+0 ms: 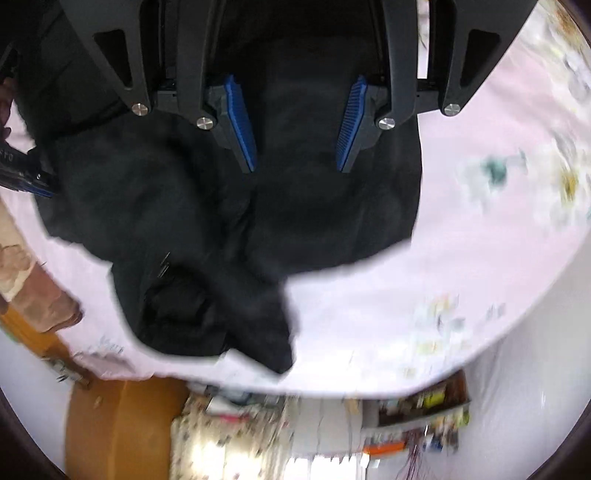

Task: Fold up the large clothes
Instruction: 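Fold the hem up toward the hood with both tools, then open both tools to release the folded hem and withdraw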

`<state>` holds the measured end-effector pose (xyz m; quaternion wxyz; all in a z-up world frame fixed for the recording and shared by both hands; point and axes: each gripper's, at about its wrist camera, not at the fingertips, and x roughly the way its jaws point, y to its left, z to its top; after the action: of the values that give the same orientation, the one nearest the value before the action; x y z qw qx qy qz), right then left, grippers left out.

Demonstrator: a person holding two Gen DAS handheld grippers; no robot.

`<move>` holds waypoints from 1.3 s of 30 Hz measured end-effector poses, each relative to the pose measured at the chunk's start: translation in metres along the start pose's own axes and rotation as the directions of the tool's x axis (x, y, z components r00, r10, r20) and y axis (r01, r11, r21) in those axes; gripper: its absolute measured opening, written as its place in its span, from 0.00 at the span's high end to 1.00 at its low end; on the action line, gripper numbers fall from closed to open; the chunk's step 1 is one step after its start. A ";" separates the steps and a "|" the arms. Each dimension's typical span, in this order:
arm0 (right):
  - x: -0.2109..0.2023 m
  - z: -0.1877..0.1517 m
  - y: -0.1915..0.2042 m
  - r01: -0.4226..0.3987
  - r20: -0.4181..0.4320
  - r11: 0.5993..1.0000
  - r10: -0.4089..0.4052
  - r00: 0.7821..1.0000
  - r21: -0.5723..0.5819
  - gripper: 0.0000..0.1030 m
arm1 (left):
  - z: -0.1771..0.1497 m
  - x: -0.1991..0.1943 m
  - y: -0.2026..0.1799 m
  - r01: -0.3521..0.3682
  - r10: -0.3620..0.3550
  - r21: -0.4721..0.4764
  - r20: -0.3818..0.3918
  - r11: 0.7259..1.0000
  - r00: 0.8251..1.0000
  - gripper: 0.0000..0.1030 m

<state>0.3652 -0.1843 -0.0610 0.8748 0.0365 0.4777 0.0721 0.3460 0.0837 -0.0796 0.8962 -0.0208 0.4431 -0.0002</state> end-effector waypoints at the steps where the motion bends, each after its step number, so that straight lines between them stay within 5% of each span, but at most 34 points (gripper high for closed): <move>1: 0.013 -0.006 0.007 0.015 -0.043 1.000 -0.016 0.999 -0.024 0.68 | -0.004 0.005 0.004 0.003 -0.004 -0.007 -0.014 1.000 1.000 0.54; 9: 0.013 -0.012 0.015 0.047 -0.078 0.998 -0.050 0.996 -0.040 0.68 | -0.006 -0.013 0.007 0.015 -0.015 -0.014 -0.015 1.000 1.000 0.54; 39: -0.195 -0.125 0.083 0.021 0.126 1.000 -0.019 0.992 -0.022 0.56 | -0.096 -0.210 -0.033 0.090 -0.092 0.027 0.081 0.996 0.992 0.54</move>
<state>0.1485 -0.1339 0.0443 0.9041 0.0261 0.4213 0.0664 0.1425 0.0511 0.0302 0.9130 -0.0304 0.4044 -0.0453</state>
